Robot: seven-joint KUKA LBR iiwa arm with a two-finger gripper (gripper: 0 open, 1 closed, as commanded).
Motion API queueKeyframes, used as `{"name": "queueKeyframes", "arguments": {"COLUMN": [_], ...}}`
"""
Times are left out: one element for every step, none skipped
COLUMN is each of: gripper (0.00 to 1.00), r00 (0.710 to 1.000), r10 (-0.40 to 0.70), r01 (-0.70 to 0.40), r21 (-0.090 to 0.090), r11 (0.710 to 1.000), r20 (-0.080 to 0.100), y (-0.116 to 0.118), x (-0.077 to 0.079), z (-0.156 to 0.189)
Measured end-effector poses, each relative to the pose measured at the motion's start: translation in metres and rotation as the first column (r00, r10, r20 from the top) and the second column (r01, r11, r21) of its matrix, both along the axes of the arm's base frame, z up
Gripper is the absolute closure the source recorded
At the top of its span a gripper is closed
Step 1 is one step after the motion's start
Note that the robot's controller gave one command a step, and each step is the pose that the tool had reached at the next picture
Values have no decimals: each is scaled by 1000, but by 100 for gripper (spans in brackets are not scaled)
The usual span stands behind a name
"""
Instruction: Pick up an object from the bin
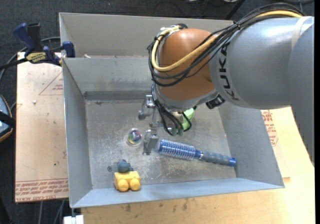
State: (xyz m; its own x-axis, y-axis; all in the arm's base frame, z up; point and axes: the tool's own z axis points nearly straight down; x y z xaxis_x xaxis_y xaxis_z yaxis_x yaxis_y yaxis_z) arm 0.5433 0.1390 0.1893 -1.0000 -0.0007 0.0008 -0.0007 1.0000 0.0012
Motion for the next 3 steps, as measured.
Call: {"name": "queueKeyframes", "arguments": {"gripper": [0, 100, 100], "r00": [903, 902, 750], "r10": [430, 431, 661], "r01": [-430, -431, -661], "r21": [-1, 1, -5], "r11": [903, 902, 750], "r20": [2, 6, 6], "y": [-111, -109, -132], "x": [-4, -3, -50], "z": [-109, -108, 61]}}
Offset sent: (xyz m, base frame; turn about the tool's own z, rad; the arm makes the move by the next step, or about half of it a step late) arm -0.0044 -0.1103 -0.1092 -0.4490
